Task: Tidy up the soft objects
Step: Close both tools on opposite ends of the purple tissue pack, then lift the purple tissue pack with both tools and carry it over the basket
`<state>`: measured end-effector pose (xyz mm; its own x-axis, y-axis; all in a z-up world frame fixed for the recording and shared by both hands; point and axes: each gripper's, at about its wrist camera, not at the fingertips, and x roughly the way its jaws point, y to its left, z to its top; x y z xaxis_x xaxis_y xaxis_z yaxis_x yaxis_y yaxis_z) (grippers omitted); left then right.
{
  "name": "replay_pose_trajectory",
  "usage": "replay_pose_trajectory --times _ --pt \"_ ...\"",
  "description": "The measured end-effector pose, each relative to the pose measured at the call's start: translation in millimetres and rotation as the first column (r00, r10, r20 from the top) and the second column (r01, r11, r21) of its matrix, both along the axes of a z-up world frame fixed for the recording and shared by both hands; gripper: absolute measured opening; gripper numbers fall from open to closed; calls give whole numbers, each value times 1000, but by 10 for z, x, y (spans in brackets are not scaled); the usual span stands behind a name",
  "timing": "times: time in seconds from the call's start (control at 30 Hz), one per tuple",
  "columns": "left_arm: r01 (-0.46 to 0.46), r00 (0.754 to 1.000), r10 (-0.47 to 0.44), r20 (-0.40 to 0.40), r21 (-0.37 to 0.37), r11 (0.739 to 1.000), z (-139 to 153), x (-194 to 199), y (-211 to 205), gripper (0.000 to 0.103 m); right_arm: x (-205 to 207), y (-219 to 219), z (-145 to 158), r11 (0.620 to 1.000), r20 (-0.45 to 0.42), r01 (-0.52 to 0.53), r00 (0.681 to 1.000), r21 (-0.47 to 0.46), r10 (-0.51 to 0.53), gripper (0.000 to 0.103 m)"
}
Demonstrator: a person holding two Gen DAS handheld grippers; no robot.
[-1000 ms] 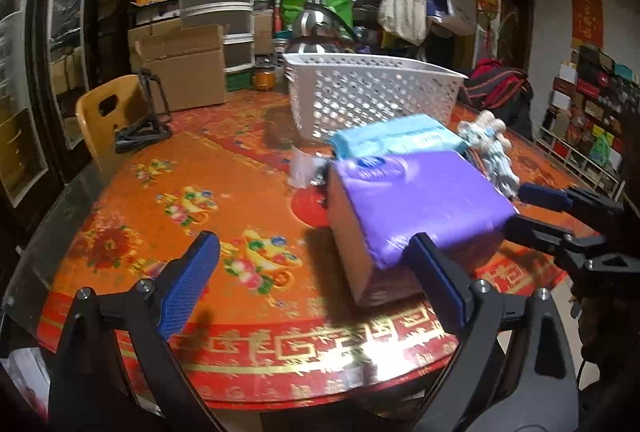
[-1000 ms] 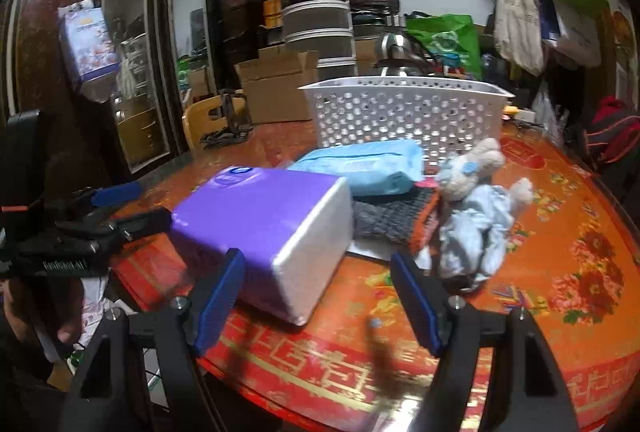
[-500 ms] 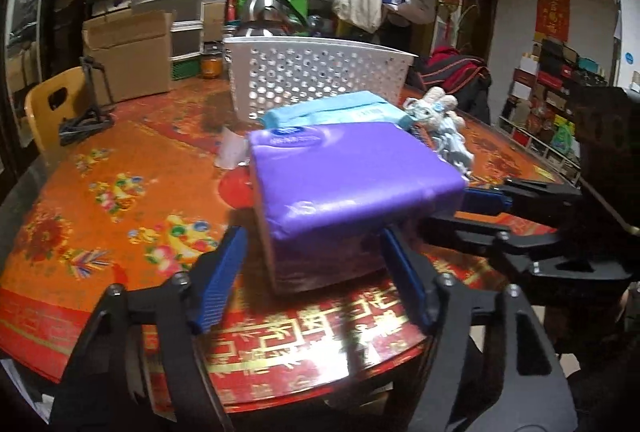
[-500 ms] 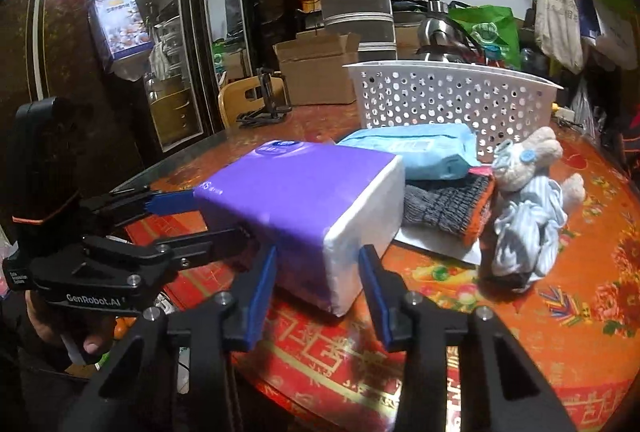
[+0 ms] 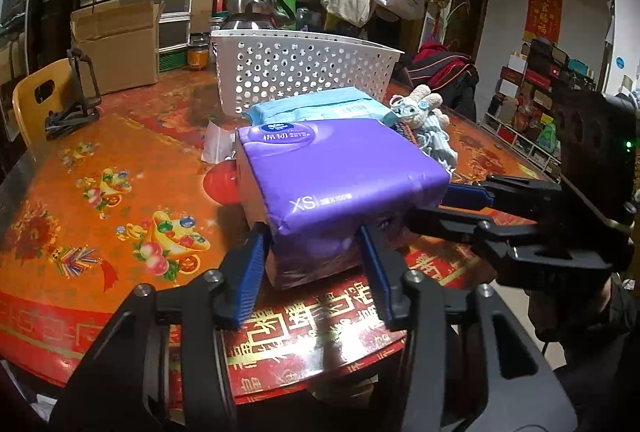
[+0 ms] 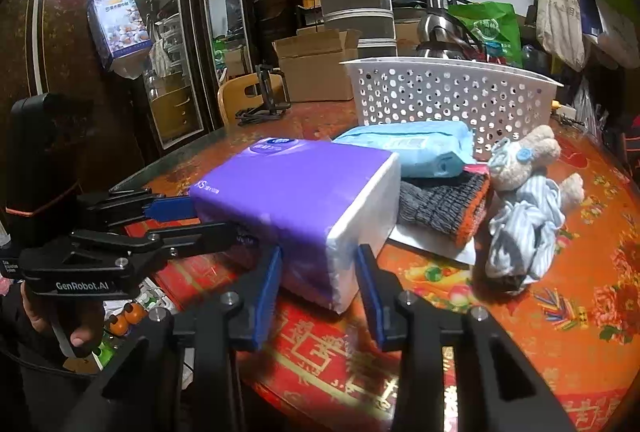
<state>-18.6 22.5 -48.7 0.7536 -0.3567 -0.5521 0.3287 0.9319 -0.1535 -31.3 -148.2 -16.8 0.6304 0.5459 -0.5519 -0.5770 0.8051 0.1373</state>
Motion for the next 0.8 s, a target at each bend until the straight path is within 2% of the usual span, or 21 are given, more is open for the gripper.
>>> replay_pose_trajectory --times 0.27,0.37,0.5,0.8 --pt "-14 1000 13 16 35 999 76 -71 -55 41 -51 46 70 999 2 27 1000 -29 -27 34" --pt "-16 999 13 36 71 997 124 -115 -142 41 -101 22 137 998 24 51 998 -30 -50 34" --pt "-14 999 12 48 49 999 242 -121 -180 41 -151 -38 245 997 55 75 996 -27 -74 34" --pt "-38 989 31 145 45 998 683 -167 -305 41 -216 -131 535 994 124 113 986 -4 -112 34"
